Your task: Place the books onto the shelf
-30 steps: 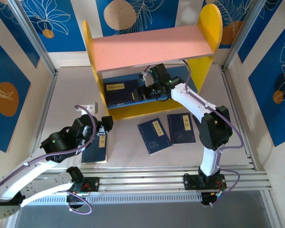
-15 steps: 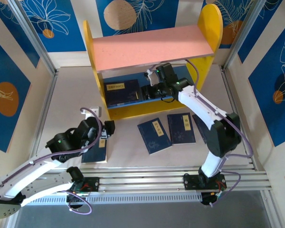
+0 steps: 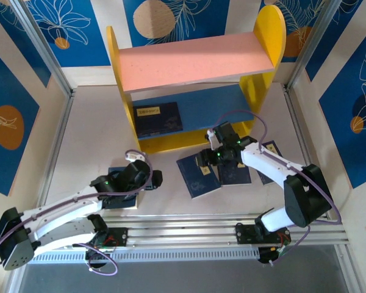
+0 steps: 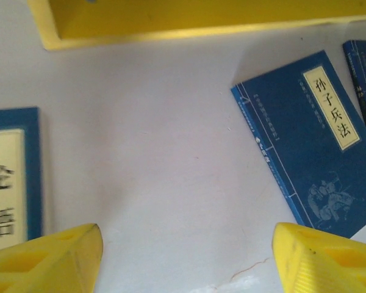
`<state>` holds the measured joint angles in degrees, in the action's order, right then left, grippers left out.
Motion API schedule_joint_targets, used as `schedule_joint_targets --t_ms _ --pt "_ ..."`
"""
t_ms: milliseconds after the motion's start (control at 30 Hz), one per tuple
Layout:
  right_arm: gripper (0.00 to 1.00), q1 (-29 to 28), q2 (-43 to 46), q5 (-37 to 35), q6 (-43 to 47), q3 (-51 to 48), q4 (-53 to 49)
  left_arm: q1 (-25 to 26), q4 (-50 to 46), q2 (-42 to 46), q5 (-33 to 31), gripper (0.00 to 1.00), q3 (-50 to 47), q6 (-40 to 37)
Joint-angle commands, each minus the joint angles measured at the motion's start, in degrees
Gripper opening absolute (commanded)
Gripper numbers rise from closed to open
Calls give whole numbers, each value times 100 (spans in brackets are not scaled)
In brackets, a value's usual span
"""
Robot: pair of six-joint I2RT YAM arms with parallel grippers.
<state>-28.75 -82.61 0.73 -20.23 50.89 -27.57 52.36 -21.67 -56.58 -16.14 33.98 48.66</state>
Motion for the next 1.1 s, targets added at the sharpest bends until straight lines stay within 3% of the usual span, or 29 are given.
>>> schedule_joint_targets --t_ms 0,167,633,1067 --pt "61 6 31 -220 -430 -223 334 -41 795 -345 562 72 -119 351" --pt "60 -46 -267 -534 -538 -303 323 -41 1142 -752 844 71 -189 503" --pt "59 -189 -834 -523 -565 -226 436 -41 1462 -1435 1161 71 -162 552" --pt "57 -907 -1206 466 -920 -146 1202 -49 1788 -1891 1324 71 -243 621"
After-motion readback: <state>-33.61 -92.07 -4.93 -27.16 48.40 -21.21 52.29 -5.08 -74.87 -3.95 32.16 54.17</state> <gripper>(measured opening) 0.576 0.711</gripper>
